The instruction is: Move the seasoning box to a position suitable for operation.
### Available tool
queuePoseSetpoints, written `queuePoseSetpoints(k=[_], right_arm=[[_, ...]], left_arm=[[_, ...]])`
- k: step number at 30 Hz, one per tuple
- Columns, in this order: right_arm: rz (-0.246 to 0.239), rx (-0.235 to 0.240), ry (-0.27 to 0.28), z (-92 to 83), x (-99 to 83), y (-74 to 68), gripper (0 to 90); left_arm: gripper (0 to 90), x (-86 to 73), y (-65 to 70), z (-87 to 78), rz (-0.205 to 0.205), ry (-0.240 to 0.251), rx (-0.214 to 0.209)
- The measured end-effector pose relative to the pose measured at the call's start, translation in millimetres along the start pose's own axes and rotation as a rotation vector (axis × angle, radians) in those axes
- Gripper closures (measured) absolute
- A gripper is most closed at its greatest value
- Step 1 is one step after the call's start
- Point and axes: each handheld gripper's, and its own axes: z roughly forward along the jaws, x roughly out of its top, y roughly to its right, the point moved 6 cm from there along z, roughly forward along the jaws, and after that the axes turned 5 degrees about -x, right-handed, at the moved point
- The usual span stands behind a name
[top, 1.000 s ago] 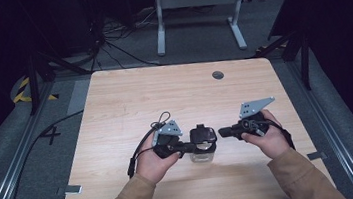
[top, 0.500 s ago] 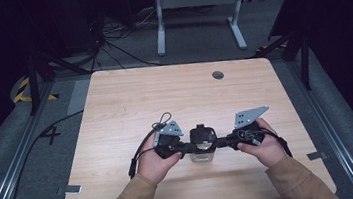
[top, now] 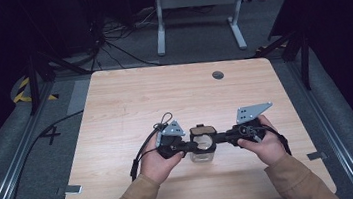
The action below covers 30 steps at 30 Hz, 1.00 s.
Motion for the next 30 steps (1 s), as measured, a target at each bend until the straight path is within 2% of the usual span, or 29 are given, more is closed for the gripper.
queuePoseSetpoints(k=[9,13,15,23,30], right_arm=[[0.012,-0.019,0.041,0.6,15.1,6.5,90.0],[0.027,-0.027,0.061,0.4,19.8,9.5,90.0],[0.051,-0.035,0.067,0.2,22.2,11.6,90.0],[0.068,-0.055,0.088,0.2,29.7,14.5,90.0],[0.122,-0.089,0.093,1.9,35.1,22.7,90.0]], left_arm=[[88.4,0.9,1.0,0.3,0.010,-0.011,0.013],[89.0,0.8,1.8,-0.2,0.008,-0.018,0.009],[89.2,0.7,2.1,-0.5,0.004,-0.021,0.008],[89.4,0.8,3.0,-0.5,0.002,-0.029,0.002],[89.5,1.1,3.7,0.4,-0.002,-0.027,-0.003]])
